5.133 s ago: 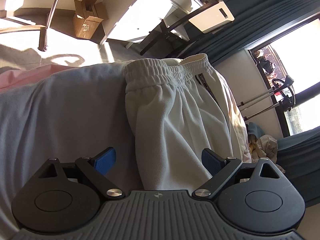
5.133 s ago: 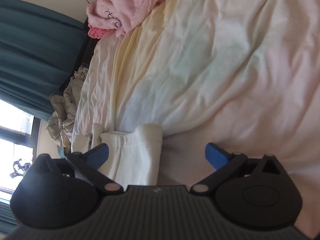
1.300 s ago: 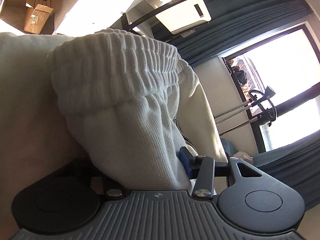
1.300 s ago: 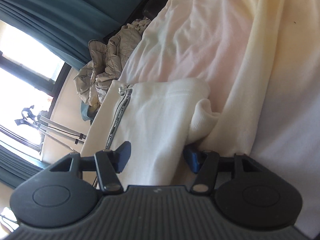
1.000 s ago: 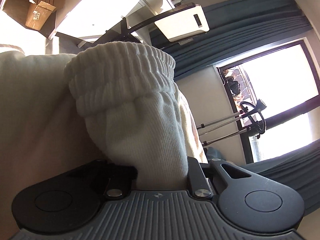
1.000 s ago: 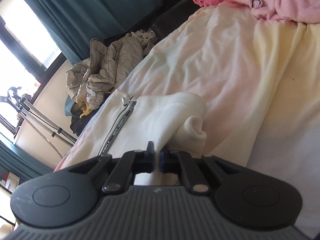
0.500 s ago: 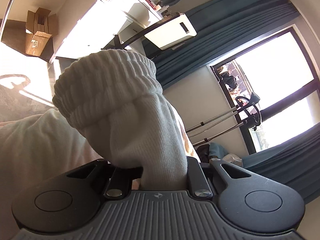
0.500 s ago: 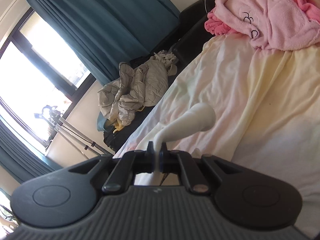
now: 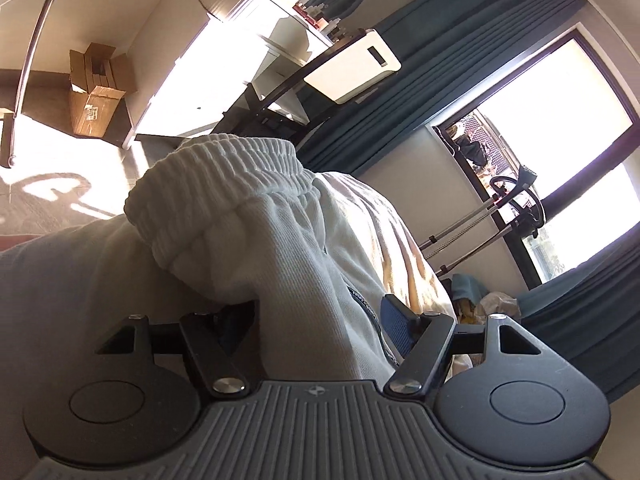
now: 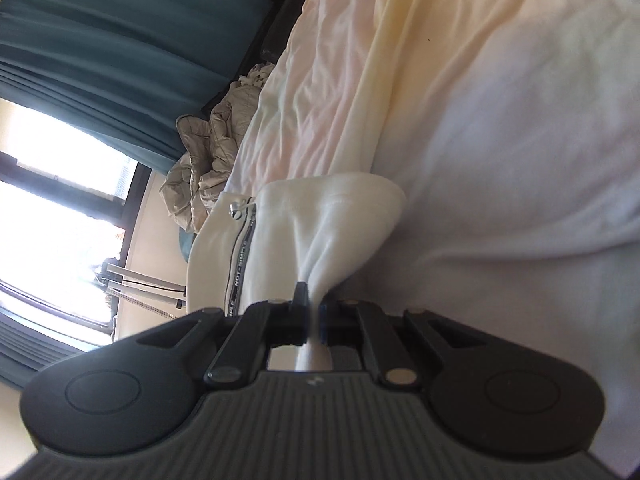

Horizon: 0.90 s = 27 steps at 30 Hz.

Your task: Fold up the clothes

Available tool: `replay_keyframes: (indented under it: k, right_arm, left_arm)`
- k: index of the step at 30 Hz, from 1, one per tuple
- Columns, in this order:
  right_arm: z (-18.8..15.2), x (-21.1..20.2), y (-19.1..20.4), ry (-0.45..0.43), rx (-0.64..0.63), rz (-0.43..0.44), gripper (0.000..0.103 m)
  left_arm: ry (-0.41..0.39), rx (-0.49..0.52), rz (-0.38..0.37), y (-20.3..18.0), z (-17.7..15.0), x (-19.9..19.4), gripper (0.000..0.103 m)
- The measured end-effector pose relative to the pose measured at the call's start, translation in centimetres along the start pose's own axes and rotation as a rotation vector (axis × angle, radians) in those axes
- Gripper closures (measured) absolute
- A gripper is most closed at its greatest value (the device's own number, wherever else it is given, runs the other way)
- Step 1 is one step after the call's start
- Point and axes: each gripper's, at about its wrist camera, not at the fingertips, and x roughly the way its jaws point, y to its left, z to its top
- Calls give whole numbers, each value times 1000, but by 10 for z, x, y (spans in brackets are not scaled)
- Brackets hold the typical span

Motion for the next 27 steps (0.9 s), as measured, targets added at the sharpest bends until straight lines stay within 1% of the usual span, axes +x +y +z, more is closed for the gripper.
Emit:
replay_keyframes:
  k: [3,4,7,9,12,14,18,20,22,24,27]
  right_arm:
    - [0,1,1,2,-13,-3,96]
    - [0,0,2,2,-14,-4,95]
    - [3,-4,4,1,-16,14,93]
    - [6,-8,10,-5,-50,39,93]
    - [9,-14,22,-24,-93,104,94]
    - [9,-17,36,-35,-113,180,94]
    - [0,-16,73,-18,-261,251,94]
    - [-5,-14,90,-8,-341,273,94]
    - [-5,-6,100,1,-410,272,93]
    - [-3,6,110,20,-470,269,93]
    - [9,22,124,64,-519,297,95]
  left_arm:
    - [-61,205,42,-36,-21,-30,25]
    - [-68,270,40,-50,-27,-35,24]
    - [-80,485,-13,-99,-52,-46,24]
    - [-85,579,-51,-128,-73,-50,23]
    - [-37,716,-193,-170,-124,-45,21]
    - [14,804,-274,-190,-162,-36,21]
    - [134,976,-425,-214,-235,-15,21]
    - [173,1043,-488,-219,-261,-7,21]
    - [218,1081,-536,-223,-285,2,21]
    - [259,1100,-561,-225,-309,12,21]
    - [285,1110,-564,-220,-319,26,21]
